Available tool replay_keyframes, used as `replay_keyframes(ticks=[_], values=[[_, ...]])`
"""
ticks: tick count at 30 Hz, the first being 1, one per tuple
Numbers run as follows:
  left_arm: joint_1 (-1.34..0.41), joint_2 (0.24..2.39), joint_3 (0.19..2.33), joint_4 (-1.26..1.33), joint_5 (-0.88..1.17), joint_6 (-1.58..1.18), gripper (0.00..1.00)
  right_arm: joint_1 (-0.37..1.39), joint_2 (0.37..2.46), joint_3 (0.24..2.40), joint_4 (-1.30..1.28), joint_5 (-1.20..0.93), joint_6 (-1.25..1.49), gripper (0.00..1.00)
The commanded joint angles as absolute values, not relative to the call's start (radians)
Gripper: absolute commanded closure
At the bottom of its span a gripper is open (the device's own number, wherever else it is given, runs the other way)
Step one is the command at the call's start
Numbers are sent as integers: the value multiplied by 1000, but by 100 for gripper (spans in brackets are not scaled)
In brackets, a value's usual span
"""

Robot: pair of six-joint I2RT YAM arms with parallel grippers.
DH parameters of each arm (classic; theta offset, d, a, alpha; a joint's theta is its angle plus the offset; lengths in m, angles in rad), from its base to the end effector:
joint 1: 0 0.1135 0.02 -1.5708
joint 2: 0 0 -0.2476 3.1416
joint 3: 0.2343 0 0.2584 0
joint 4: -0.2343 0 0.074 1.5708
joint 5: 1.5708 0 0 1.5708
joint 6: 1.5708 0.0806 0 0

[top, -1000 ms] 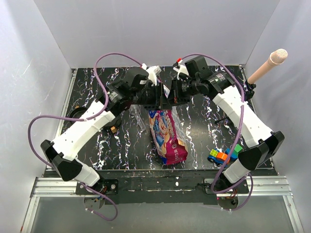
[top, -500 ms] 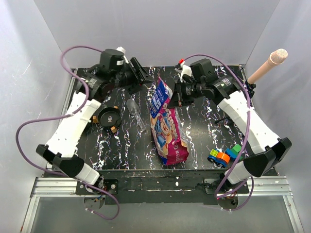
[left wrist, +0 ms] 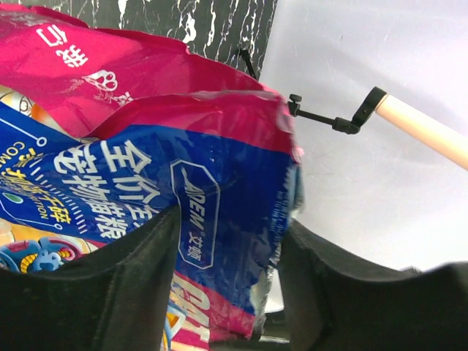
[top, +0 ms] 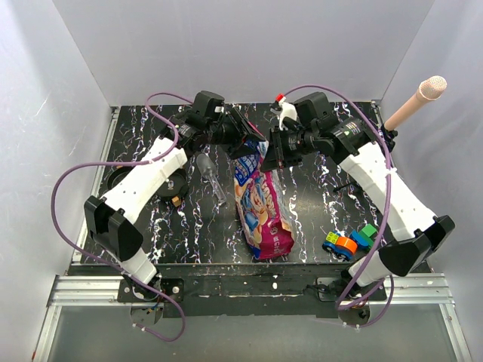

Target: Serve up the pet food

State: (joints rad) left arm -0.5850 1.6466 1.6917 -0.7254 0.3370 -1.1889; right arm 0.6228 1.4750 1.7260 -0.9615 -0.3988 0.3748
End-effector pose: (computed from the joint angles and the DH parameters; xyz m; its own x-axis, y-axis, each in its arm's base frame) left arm 0.3219 -0.2452 0.3373 -0.8779 -0.4690 -0.0967 -0.2126 0.5627 -0.7989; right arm 0.2557 0.2222 0.3838 -0.7773 -0.1429 -0.6127 -0.5288 0.6760 0.5132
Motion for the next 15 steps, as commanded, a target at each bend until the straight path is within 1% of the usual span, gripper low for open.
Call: replay_keyframes(ticks=[1,2,4,7,11,15], values=[[-591,1647,1749,-755,316,-1172,55,679,1457,1857,-1095,-352,406,73],[-591,1654,1756,-759,318,-1163,61,690,1462,1874,-1138,-291,425,69],[-591,1658,1770,-759,328,-1152,67,706,1471,1917,-1247,-194,454,66],[-591,1649,1775,-772,334,-1137,68,729,1444,1918,-1304,-104,492,60],[-591,1623,1758,-772,341,-1140,69,756,1419,1911,-1298,-31,515,62],[-591,1615,1752,-776,353,-1137,69,758,1446,1980,-1284,-44,493,63]])
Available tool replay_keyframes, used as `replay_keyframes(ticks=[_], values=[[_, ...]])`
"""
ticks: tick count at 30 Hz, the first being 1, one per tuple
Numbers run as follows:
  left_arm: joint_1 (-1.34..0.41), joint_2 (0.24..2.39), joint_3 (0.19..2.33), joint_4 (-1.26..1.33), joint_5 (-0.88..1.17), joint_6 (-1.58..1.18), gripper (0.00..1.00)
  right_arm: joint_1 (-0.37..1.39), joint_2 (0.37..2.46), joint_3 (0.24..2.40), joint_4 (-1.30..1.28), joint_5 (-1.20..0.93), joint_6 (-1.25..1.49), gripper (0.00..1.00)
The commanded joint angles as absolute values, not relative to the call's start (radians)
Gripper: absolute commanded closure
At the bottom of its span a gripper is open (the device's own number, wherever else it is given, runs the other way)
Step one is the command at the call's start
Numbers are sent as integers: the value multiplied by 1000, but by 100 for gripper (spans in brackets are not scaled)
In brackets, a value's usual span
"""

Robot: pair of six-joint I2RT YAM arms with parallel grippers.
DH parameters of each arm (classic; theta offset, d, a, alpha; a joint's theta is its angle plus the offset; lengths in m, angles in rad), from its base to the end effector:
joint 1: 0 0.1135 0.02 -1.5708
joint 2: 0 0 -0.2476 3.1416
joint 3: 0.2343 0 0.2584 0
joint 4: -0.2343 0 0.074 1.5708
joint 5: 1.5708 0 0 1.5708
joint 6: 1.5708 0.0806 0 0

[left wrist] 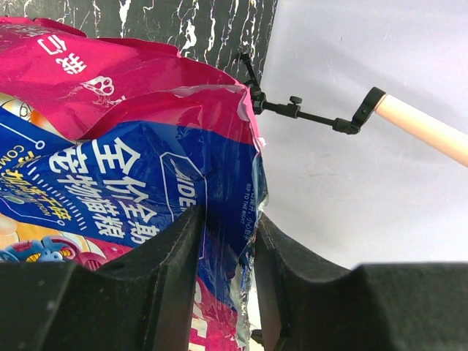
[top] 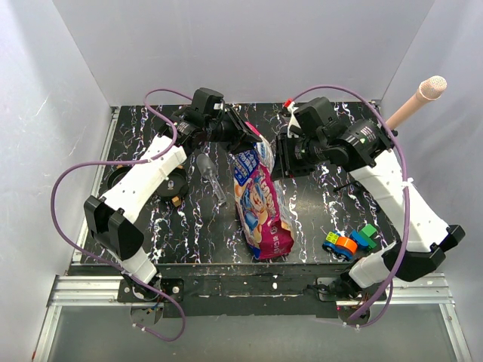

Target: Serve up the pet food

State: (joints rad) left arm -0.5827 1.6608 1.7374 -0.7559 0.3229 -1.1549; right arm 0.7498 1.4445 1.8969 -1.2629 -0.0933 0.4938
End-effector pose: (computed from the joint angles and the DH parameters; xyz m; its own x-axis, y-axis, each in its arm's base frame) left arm 0.3243 -0.2444 0.3446 -0.8779 -0.4604 -0.1320 -0.1857 0.5813 -0.7922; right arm 0.2107 0.2065 0.4112 -0.8108 -0.1102 -0.5748 -0.3875 0.8371 0.3861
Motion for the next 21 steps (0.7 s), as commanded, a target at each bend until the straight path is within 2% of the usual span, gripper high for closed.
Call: replay_keyframes(ticks=[1,9,17,21], values=[[-591,1614,1750,-776,354,-1138,69,758,1468,2011,-1285,-60,483,63],[-591,1621,1779,-795,364,-1126,69,758,1595,2177,-1278,-64,433,64],[-591,1629,1798,-815,364,-1115,69,758,1637,2191,-1256,-69,408,78],[-591,1634,1804,-816,368,-1115,69,758,1644,2191,-1262,-52,399,77]])
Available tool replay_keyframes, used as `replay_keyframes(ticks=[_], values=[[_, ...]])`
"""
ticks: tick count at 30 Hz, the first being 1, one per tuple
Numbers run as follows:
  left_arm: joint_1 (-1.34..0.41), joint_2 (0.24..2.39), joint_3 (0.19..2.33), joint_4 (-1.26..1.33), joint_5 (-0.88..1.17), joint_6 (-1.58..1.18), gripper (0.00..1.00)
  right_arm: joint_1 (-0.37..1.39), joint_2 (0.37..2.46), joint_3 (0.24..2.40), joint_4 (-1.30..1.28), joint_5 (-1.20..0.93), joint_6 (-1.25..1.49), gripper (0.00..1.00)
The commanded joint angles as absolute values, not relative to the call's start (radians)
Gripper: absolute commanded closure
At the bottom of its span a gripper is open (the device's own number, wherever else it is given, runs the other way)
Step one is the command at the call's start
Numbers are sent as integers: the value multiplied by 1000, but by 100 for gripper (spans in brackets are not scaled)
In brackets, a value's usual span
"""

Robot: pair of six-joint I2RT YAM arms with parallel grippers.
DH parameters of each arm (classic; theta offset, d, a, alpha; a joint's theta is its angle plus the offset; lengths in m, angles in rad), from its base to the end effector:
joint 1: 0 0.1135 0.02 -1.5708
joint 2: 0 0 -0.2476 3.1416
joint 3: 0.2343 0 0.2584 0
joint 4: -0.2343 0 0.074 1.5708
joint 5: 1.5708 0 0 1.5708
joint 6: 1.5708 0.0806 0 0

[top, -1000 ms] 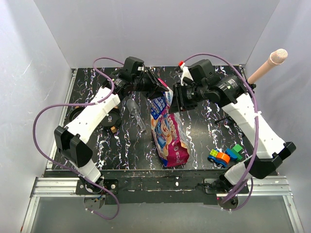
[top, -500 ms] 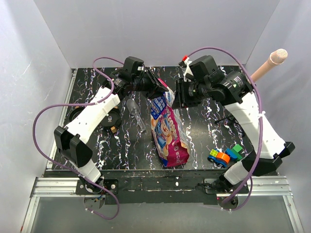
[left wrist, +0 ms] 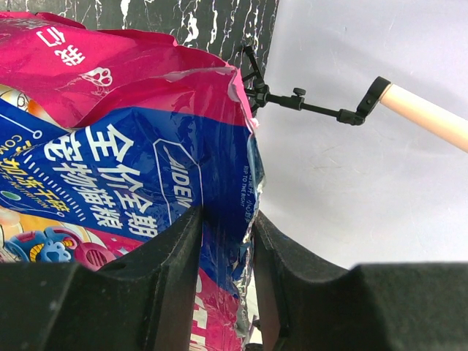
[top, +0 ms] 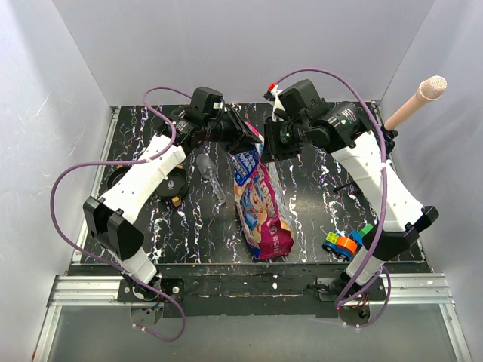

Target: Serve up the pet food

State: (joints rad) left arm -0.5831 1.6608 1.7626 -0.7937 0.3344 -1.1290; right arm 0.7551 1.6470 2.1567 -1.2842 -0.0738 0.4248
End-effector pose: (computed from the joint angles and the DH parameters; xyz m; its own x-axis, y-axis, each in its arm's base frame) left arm 0.3208 -0.2433 0.3495 -0.8886 -0.4368 -0.1400 -0.1688 0.5952 -0.7856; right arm 0.2430 0.2369 0.4274 -0.7615 -0.1523 -0.6300 -0.4478 0.8263 0.3416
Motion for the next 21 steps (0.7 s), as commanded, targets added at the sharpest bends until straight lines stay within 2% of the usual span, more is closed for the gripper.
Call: replay_keyframes(ticks=[1,7,12,21], values=[[-591,1634,1805,-821,367,-1115,69,758,1646,2191,-1259,-52,399,77],[-591,1631,1802,-818,364,-1115,69,758,1644,2171,-1255,-51,388,79],[-591,1631,1802,-818,365,-1117,69,758,1640,2135,-1236,-45,367,84],[-591,1631,1807,-815,360,-1114,69,758,1638,2100,-1238,-5,324,85]])
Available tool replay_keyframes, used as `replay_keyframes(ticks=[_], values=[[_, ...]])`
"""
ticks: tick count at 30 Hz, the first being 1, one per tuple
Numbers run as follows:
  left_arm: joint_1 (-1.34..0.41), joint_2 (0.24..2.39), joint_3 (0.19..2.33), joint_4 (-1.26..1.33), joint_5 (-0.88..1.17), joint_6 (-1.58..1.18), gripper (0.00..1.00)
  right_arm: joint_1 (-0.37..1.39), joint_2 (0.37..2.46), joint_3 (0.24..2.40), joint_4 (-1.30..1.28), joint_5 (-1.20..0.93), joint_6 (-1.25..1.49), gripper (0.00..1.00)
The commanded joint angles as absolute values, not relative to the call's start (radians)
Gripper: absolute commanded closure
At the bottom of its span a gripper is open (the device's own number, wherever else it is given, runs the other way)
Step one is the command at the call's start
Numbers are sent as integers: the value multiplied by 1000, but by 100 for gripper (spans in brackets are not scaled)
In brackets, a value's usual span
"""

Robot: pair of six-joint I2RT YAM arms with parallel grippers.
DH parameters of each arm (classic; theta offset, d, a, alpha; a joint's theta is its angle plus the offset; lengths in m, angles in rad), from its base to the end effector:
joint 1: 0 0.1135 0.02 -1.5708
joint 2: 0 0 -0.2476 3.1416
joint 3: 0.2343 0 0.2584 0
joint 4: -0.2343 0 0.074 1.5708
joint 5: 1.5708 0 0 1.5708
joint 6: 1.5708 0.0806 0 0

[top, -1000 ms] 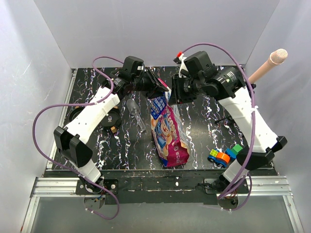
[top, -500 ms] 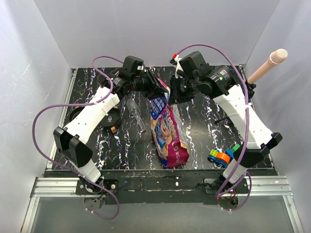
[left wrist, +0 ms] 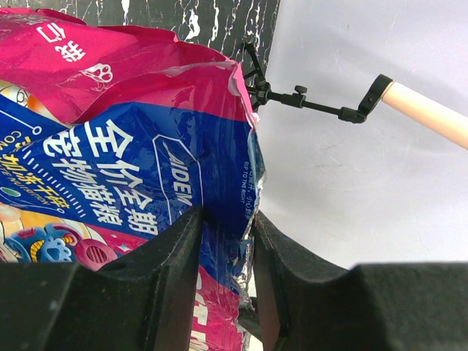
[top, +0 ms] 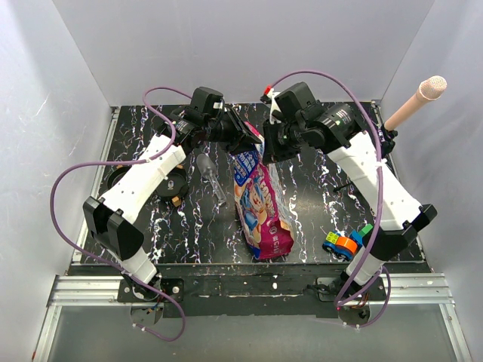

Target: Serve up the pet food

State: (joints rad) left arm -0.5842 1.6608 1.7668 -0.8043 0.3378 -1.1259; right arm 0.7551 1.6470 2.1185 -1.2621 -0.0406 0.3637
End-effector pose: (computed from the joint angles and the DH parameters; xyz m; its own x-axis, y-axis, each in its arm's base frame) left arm 0.3196 -0.2433 0.3499 -0.8916 -0.4314 -0.1373 -0.1690 0.5985 -0.7831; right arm 0.2484 0.2383 0.4182 -0.7347 -0.2034 -0.6471 -0.4753 0.8350 0.2772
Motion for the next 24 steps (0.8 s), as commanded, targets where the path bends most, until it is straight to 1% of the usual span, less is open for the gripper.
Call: replay_keyframes(ticks=[1,5,6,8,11,12,14,16,17,20,21,22,24], values=[[-591,1632,1807,-815,360,-1115,69,764,1637,2097,-1242,-5,316,86],[-591,1635,1807,-810,362,-1115,69,787,1623,2051,-1241,46,301,86],[-591,1635,1807,-810,362,-1115,69,790,1620,2040,-1236,51,302,85],[-591,1637,1809,-808,362,-1115,69,796,1609,2020,-1232,49,308,82],[-591,1640,1807,-804,368,-1117,69,807,1594,1988,-1212,20,308,82],[-591,1640,1806,-802,370,-1118,69,808,1589,1971,-1198,9,310,82],[-591,1635,1805,-819,364,-1112,68,808,1594,1960,-1169,-23,324,88],[-591,1618,1805,-844,345,-1091,61,808,1615,1979,-1158,-26,336,97],[-591,1606,1809,-862,331,-1074,57,808,1624,1989,-1160,-23,340,99],[-589,1565,1839,-948,264,-1000,42,808,1637,2006,-1180,24,363,99],[-589,1548,1850,-981,237,-976,39,808,1628,2000,-1174,32,377,99],[-589,1534,1856,-1020,212,-954,37,807,1614,1990,-1163,34,394,99],[-589,1494,1850,-1072,166,-928,38,807,1592,1971,-1138,20,446,99]])
